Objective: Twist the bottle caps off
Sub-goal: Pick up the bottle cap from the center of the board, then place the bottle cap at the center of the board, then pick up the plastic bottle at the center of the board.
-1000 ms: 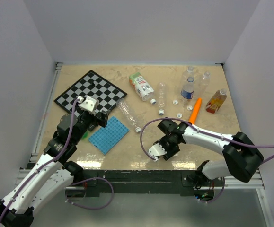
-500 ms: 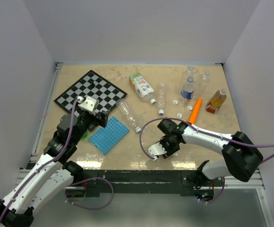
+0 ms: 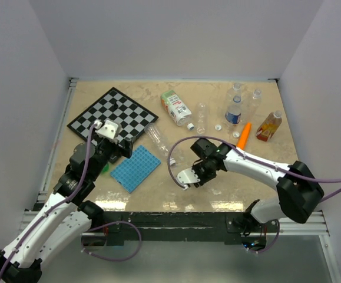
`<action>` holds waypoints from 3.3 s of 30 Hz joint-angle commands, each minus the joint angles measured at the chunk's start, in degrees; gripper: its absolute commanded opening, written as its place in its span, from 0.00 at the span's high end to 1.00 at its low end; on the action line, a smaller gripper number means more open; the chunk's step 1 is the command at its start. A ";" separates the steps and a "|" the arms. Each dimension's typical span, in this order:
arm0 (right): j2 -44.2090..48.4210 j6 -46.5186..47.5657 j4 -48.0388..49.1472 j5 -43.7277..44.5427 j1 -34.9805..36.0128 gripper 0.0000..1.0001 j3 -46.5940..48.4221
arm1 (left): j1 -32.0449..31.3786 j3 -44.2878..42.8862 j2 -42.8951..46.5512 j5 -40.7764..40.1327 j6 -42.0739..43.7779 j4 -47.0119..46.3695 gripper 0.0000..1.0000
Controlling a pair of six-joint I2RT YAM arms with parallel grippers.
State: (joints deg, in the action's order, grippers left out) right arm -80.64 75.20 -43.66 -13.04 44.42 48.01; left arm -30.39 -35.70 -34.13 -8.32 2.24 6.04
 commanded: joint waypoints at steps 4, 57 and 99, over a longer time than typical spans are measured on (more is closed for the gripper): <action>-6.36 -7.60 3.31 -7.96 9.52 0.91 13.32 | 0.33 0.90 2.40 -6.70 1.10 -2.96 0.01; -23.52 -18.78 5.52 2.50 30.29 0.41 31.19 | 0.33 1.78 5.74 -13.57 1.45 -3.49 0.00; 1.82 -71.57 45.05 -18.66 -9.03 0.02 7.97 | 0.33 0.90 -2.79 2.61 1.71 -2.44 0.02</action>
State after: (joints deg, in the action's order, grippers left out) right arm -75.00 15.68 -4.93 -48.53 26.06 49.82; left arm -30.37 -33.89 -38.24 -3.53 2.70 5.37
